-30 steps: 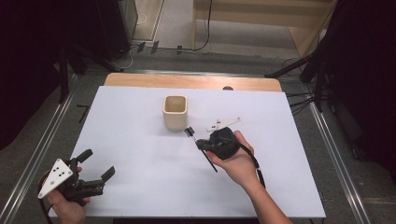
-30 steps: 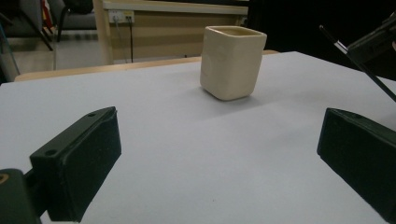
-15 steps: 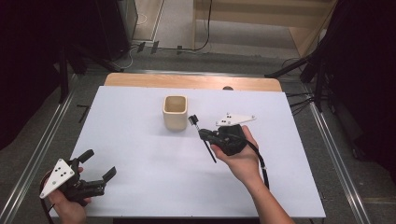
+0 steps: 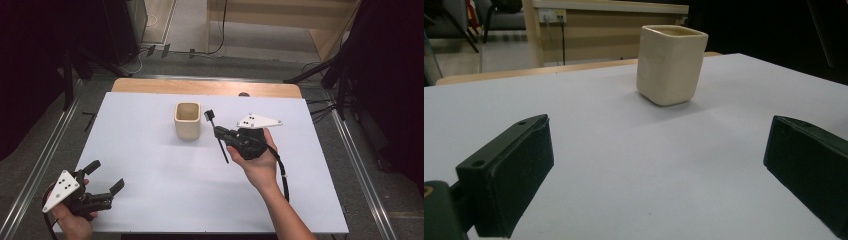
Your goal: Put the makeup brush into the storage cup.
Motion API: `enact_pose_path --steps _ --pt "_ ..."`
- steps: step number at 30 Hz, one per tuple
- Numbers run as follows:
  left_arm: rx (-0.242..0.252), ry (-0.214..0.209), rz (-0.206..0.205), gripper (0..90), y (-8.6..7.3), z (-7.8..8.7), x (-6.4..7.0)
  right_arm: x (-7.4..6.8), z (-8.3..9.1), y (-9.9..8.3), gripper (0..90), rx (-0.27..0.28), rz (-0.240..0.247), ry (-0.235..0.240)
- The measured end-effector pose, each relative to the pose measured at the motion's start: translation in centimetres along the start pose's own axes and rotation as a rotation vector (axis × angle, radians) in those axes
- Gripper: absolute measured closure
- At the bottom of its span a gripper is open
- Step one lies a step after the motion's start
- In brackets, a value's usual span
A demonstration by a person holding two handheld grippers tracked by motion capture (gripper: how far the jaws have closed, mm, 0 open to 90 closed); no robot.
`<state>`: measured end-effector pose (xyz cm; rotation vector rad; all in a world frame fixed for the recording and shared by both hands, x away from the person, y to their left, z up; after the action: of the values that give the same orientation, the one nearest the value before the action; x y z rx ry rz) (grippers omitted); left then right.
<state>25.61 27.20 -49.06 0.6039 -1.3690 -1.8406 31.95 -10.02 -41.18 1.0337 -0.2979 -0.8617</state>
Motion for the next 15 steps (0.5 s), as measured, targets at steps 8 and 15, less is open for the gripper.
enact_pose_path --steps 8,15 --pt "-0.001 -0.001 0.002 0.3 0.0 0.0 0.1 0.3 0.0 1.1 87.3 0.061 -0.014 -0.014" --pt "-0.004 0.000 0.007 0.3 -0.1 -0.1 0.0 0.3 0.0 2.1 87.3 0.105 -0.014 -0.029"
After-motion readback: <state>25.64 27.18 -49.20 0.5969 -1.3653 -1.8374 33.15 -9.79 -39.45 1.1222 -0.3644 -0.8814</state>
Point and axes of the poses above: each handheld gripper's, and its own axes: z roughly backward along the jaws, y roughly out of its top, x roughly to its right, the point moved 6 cm from there along -z, roughly forward along the jaws, and after that the axes turned 5 degrees about -x, right-handed, at the moved point
